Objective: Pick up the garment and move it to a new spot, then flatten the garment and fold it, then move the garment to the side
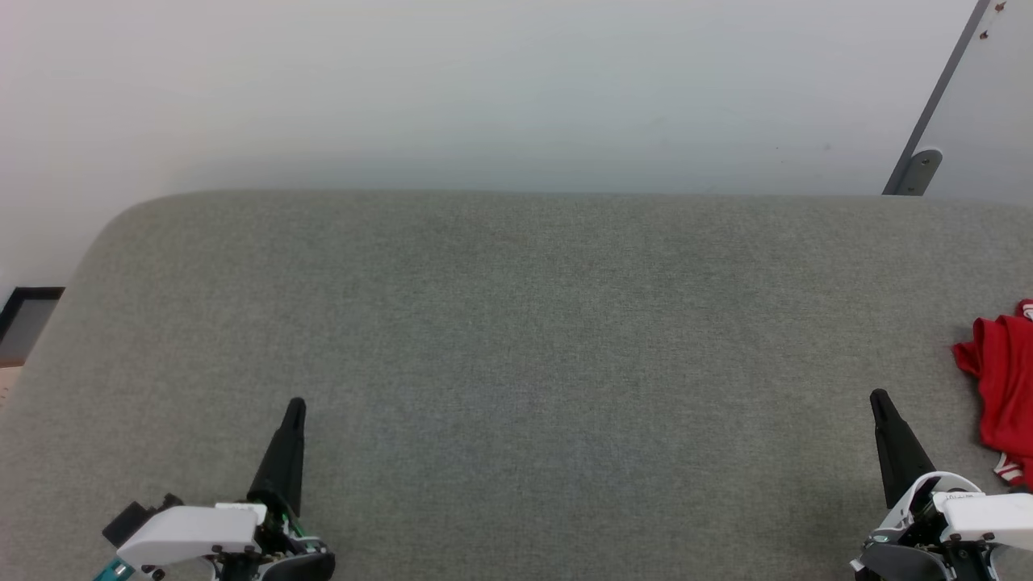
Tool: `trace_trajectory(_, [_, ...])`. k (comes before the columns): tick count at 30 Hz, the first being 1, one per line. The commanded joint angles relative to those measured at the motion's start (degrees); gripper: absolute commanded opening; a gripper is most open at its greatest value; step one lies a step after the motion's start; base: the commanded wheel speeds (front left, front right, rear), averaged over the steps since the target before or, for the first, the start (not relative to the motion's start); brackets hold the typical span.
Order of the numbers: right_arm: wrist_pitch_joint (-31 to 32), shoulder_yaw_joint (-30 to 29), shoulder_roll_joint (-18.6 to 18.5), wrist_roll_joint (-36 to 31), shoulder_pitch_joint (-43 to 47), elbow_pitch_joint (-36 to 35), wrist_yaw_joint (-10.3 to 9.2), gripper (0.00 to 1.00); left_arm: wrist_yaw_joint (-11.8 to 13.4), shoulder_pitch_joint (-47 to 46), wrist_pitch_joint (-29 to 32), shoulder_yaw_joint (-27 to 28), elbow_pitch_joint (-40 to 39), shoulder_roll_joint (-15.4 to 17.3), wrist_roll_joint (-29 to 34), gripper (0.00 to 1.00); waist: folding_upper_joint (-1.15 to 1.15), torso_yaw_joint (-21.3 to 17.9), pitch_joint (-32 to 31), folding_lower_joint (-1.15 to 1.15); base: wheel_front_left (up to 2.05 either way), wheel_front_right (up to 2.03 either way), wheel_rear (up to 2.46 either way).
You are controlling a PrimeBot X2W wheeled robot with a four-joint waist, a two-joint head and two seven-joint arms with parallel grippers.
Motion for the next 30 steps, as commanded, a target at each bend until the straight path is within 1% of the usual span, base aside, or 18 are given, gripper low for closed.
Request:
trace_trajectory(1, [0.2,0.0,0.2,0.2,-0.2,0.0,-0.06,0.0,-0.2,-0.6,0.2,0.1,0.0,0.0,-0.1,0.0,0.0,0.0,0.0,0.0,0.0,0.0,0.0])
trace_trajectory(30, [0.1,0.0,0.2,0.2,-0.2,0.0,-0.06,0.0,-0.2,-0.6,0.2,0.1,0.0,0.0,-0.1,0.0,0.0,0.0,0.0,0.0,0.0,0.0,0.0])
